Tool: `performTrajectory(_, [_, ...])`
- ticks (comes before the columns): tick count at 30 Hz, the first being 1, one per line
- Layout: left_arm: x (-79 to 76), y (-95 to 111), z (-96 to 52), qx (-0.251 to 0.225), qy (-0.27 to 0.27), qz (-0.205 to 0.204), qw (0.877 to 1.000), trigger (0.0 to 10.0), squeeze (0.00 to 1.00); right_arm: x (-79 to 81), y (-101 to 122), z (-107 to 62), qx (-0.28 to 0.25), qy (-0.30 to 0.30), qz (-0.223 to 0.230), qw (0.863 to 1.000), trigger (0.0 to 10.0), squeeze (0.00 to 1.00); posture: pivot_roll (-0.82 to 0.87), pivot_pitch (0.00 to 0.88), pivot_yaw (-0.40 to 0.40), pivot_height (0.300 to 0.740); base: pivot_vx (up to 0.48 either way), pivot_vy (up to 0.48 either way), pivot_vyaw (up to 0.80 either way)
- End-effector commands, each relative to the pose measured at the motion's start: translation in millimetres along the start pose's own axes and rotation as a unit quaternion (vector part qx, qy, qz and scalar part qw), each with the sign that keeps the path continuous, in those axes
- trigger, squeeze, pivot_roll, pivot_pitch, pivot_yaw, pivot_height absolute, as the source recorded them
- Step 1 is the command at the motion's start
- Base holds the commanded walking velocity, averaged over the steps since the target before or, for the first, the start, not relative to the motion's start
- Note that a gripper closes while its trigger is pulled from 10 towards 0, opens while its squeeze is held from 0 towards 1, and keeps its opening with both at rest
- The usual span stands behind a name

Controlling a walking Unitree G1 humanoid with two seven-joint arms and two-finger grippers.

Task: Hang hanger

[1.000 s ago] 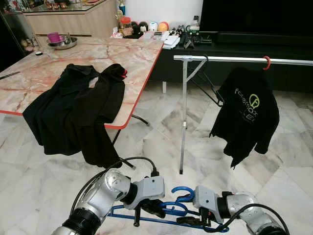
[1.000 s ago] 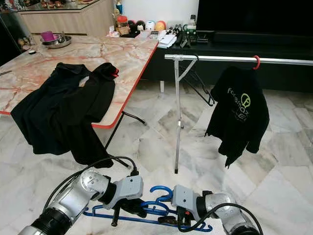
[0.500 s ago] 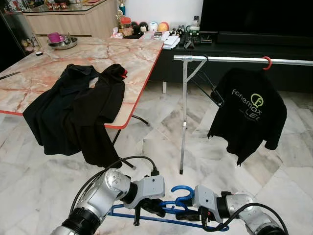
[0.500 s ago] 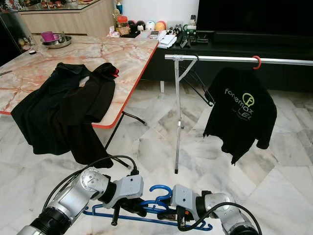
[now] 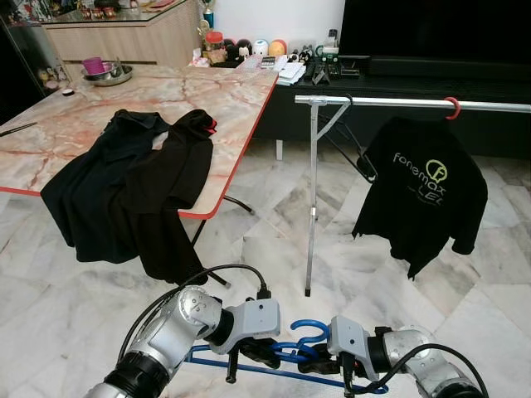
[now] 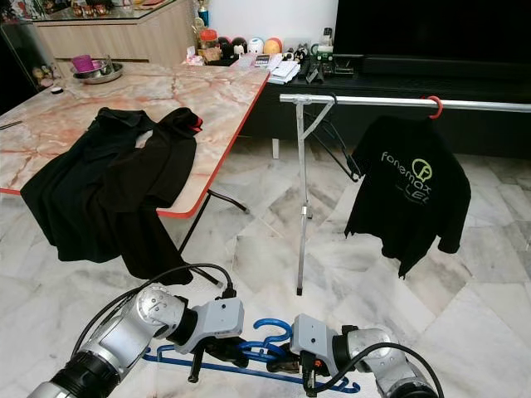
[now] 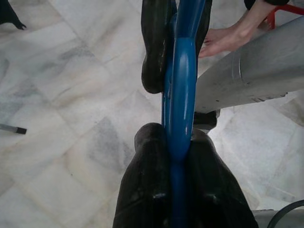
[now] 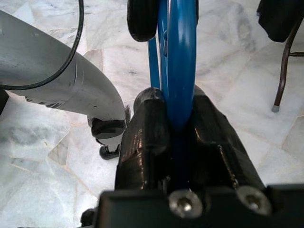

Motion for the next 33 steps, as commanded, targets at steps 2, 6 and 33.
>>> performTrajectory(2, [-1.7, 8, 0.9, -0.03, -0.008, 0.001, 1.0, 10.0, 1.0, 3.5, 1, 5.5, -0.004, 0.01, 0.0, 1.0, 0.0, 0.0, 0.09, 0.029, 0.018, 0.74, 0.0, 0.0, 0.0])
performTrajectory(6, [-3.1, 6, -0.5, -0.027, -0.013, 0.0, 1.0, 10.0, 1.0, 6.2, -7, 6.2, 0.013, 0.011, 0.004, 1.0, 0.0, 0.0, 0.09, 0.027, 0.018, 0.74, 0.0, 0.0, 0.0])
performTrajectory(33, [-70.2, -144, -28.1, 0.196, 0.286, -0.32, 0.882, 10.0, 0.0, 11.2, -138, -51.7, -0.028, -0.496, 0.425, 0.757, 0.0, 0.0, 0.09, 0.075, 0.02, 0.74, 0.0, 0.0, 0.0])
Point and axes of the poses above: a point about 5 cm out from each wrist's last joint towards the gripper, its own z axis pointing out of the wrist towards the gripper, its own y axis along the axis of the wrist's last joint, x = y × z, the point moved 2 cm from there along z, pointing out of the wrist towards the gripper, and after that the axes turned 13 degrees about z, right-handed, at the moved point
